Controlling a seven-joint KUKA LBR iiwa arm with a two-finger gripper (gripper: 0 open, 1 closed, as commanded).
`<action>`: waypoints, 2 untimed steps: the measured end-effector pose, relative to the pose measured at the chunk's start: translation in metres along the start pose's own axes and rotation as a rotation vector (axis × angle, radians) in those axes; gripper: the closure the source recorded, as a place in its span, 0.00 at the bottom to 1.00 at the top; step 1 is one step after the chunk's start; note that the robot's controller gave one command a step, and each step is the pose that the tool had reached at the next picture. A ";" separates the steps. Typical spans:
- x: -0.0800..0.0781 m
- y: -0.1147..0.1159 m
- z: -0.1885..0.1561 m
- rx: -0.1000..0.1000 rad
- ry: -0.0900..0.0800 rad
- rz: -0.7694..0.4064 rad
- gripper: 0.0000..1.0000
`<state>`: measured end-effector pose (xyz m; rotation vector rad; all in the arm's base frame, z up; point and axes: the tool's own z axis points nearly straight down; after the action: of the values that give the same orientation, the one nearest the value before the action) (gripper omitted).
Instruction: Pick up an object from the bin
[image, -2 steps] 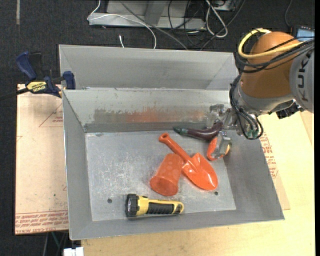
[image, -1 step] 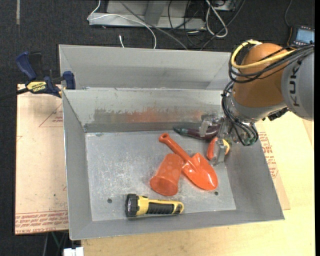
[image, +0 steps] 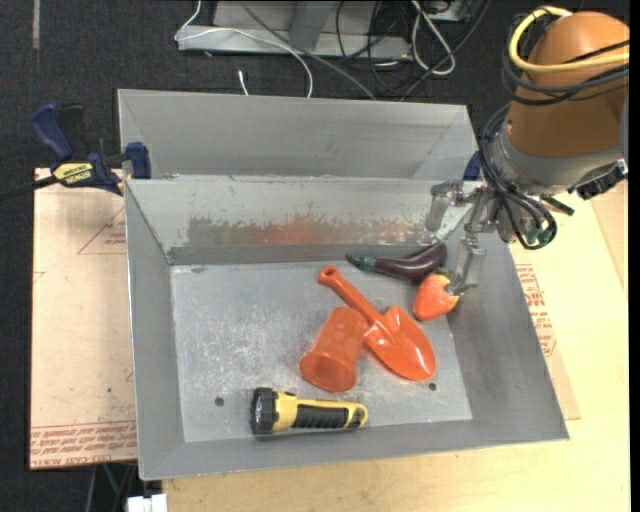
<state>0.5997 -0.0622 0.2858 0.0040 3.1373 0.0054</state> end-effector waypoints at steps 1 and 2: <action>0.000 -0.001 -0.016 0.002 -0.015 -0.001 0.00; 0.002 0.000 0.023 0.001 -0.005 -0.002 0.00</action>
Offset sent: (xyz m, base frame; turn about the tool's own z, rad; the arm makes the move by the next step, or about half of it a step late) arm -0.0056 0.0034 -0.0072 0.0192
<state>0.5976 -0.0625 0.2623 0.0010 3.1326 0.0038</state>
